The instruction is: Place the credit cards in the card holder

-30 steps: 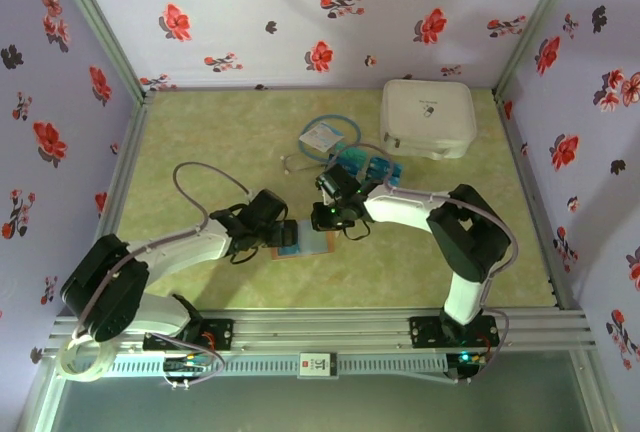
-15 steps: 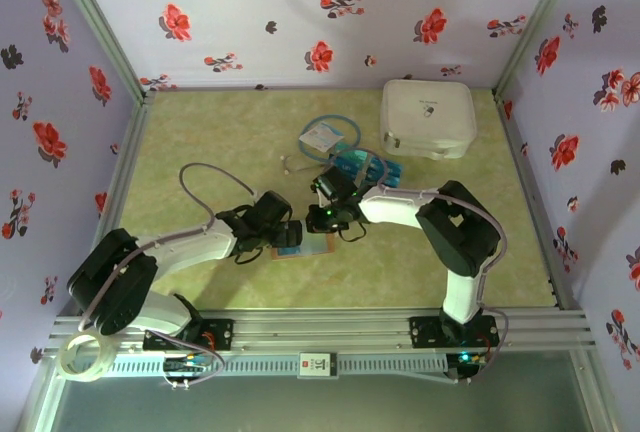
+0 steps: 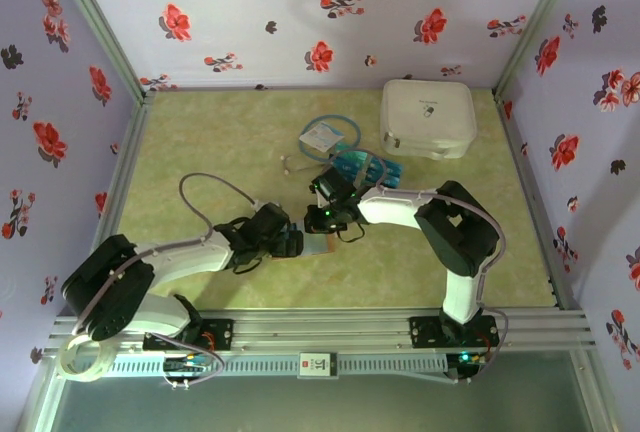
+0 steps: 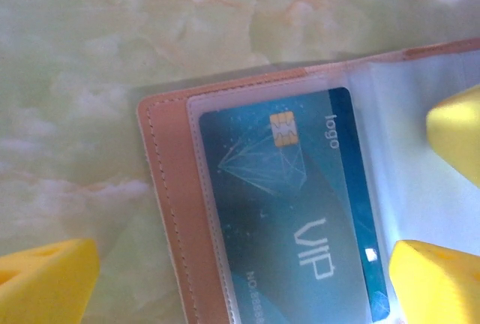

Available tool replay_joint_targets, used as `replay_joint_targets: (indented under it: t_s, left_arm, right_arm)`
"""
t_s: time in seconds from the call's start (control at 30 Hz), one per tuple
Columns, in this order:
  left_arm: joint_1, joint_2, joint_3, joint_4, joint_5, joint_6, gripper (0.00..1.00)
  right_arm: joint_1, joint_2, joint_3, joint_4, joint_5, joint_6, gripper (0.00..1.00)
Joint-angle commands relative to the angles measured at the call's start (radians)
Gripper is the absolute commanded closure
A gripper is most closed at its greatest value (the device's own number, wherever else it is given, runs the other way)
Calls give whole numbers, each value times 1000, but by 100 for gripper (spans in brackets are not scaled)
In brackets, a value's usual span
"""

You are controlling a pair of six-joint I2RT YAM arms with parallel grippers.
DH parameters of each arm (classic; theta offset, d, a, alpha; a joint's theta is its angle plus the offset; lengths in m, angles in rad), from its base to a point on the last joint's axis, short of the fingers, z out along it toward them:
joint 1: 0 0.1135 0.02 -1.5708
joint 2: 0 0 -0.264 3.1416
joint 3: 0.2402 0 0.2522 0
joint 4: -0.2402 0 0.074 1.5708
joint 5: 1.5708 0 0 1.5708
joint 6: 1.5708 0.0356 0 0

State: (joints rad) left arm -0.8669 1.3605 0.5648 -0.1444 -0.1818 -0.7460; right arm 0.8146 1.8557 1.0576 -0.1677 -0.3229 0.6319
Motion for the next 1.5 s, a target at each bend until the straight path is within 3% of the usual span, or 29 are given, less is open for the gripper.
replay_joint_targets:
  t_s: [0.0,0.63,0.97,1.47]
  left_arm:
    - [-21,-33,-27,79,2,14,0]
    - [-41,55,-44,126,-6,32,0]
    - [-44,93,-29,77,-36,25,0]
    - [-46,-7,-8,77,-31,35,0]
  right_arm:
    - [10,21,13,10,-14,13,87]
    - [15,21,37,-5,-15,9,87]
    - [2,-14,73,-49,-7,-9,79]
    - [-52,-10,66,-90,13,-64,92]
